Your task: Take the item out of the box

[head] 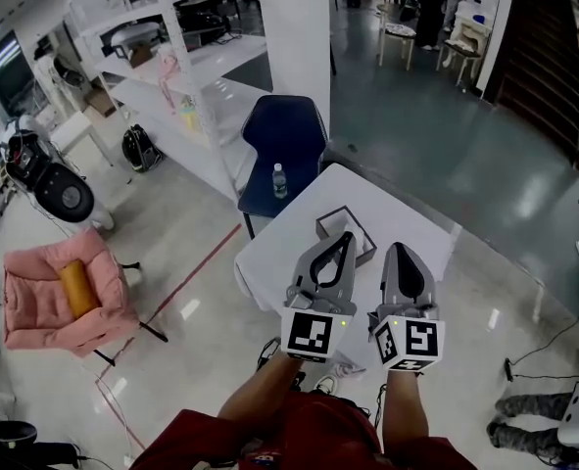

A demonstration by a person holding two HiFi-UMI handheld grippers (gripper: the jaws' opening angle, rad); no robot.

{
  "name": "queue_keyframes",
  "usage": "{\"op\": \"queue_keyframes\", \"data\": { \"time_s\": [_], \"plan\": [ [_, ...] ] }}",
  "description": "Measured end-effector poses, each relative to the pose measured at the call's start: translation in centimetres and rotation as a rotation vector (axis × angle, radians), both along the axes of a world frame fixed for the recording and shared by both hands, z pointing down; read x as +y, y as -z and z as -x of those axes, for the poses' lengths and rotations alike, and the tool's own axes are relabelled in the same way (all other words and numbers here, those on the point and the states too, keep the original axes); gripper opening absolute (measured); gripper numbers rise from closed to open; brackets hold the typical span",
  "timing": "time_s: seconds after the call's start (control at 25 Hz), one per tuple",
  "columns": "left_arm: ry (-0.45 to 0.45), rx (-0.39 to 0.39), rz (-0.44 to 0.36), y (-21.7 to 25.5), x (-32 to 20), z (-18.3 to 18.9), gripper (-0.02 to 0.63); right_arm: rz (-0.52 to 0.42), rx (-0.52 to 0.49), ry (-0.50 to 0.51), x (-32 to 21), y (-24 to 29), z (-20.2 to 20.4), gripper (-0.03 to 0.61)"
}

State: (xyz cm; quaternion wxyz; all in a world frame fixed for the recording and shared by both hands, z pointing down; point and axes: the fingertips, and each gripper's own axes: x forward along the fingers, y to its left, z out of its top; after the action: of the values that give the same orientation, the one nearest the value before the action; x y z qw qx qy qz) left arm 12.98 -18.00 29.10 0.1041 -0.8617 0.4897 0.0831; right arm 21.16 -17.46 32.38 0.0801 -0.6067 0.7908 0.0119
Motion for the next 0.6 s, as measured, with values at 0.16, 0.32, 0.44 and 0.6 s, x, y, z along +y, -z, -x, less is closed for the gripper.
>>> {"op": "queue_keyframes", "data": {
  "time_s": [0.16,0.32,0.44,0.6],
  "plan": [
    [0.007,-0.014,-0.003,0.5,-1.8,-1.6,0.003,0.008,-0.010,0.003,-1.9,0.1,-1.6,0.002],
    [0.008,-0.012,-0.002,-0.5,-3.7,-2.2,0.003,0.020,-0.014,0.009,-4.0,-1.0,-2.2,0.002],
    [0.000,0.000,0.015,-1.5,-5.9,-2.3,0.003,0.024,-0.007,0.006,-6.1,-1.6,-2.3,0.002],
    [-0.019,0.005,0.005,-1.9,-9.3,-1.7,0.003,0.030,-0.006,-0.018,-9.5,-2.1,-2.3,0.002]
  ]
}}
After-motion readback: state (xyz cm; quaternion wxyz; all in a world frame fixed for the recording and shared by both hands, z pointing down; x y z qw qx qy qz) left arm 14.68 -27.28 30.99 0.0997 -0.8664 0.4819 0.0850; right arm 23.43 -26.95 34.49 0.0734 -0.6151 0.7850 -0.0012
